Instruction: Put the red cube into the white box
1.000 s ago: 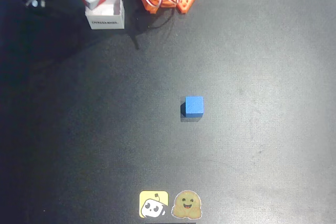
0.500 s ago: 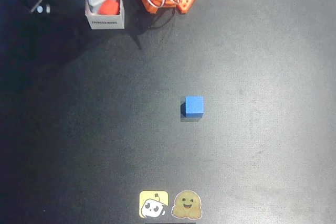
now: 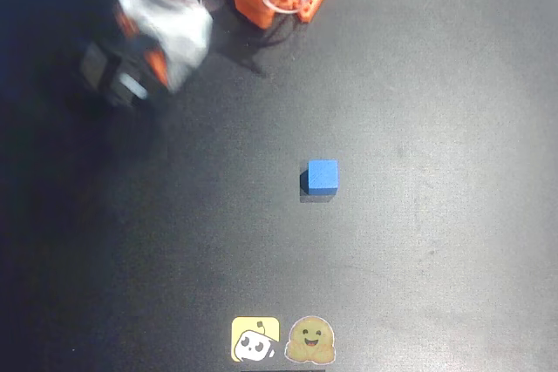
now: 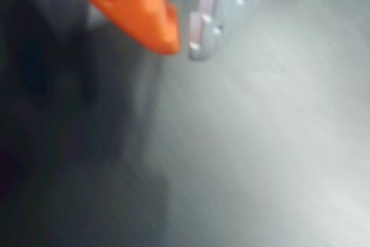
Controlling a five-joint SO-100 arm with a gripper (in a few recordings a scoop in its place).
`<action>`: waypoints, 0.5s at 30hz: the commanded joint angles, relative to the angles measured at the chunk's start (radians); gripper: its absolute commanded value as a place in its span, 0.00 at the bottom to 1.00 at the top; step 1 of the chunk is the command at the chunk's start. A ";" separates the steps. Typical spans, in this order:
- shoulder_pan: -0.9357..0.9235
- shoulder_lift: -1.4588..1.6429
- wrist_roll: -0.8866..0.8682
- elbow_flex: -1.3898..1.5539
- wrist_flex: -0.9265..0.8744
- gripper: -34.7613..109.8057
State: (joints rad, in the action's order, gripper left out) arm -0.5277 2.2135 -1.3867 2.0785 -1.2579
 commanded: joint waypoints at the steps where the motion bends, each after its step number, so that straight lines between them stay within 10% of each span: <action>1: 0.241 -0.043 -0.011 -0.003 0.163 0.24; 15: 0.512 0.417 -0.018 0.425 0.232 0.24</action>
State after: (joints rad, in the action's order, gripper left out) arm -0.0230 2.4559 -1.4005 2.4053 -1.0032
